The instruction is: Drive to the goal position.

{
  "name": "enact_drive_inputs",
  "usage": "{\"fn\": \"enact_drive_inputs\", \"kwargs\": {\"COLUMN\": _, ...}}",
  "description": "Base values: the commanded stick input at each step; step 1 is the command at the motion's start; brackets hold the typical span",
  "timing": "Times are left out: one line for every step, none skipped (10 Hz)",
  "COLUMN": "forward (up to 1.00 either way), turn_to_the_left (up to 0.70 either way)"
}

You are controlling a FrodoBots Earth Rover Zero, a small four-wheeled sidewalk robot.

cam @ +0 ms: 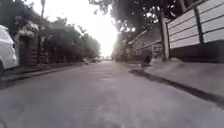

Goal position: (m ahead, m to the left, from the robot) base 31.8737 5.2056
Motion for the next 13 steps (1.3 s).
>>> {"fn": "enact_drive_inputs", "kwargs": {"forward": 1.0, "turn_to_the_left": -0.02}}
{"fn": "enact_drive_inputs", "kwargs": {"forward": 1.0, "turn_to_the_left": 0.0}}
{"fn": "enact_drive_inputs", "kwargs": {"forward": 1.0, "turn_to_the_left": 0.0}}
{"fn": "enact_drive_inputs", "kwargs": {"forward": 1.0, "turn_to_the_left": 0.0}}
{"fn": "enact_drive_inputs", "kwargs": {"forward": 1.0, "turn_to_the_left": 0.0}}
{"fn": "enact_drive_inputs", "kwargs": {"forward": 1.0, "turn_to_the_left": 0.0}}
{"fn": "enact_drive_inputs", "kwargs": {"forward": 1.0, "turn_to_the_left": 0.0}}
{"fn": "enact_drive_inputs", "kwargs": {"forward": 1.0, "turn_to_the_left": 0.0}}
{"fn": "enact_drive_inputs", "kwargs": {"forward": 1.0, "turn_to_the_left": 0.0}}
{"fn": "enact_drive_inputs", "kwargs": {"forward": 1.0, "turn_to_the_left": 0.0}}
{"fn": "enact_drive_inputs", "kwargs": {"forward": 1.0, "turn_to_the_left": 0.0}}
{"fn": "enact_drive_inputs", "kwargs": {"forward": 1.0, "turn_to_the_left": 0.0}}
{"fn": "enact_drive_inputs", "kwargs": {"forward": 1.0, "turn_to_the_left": 0.0}}
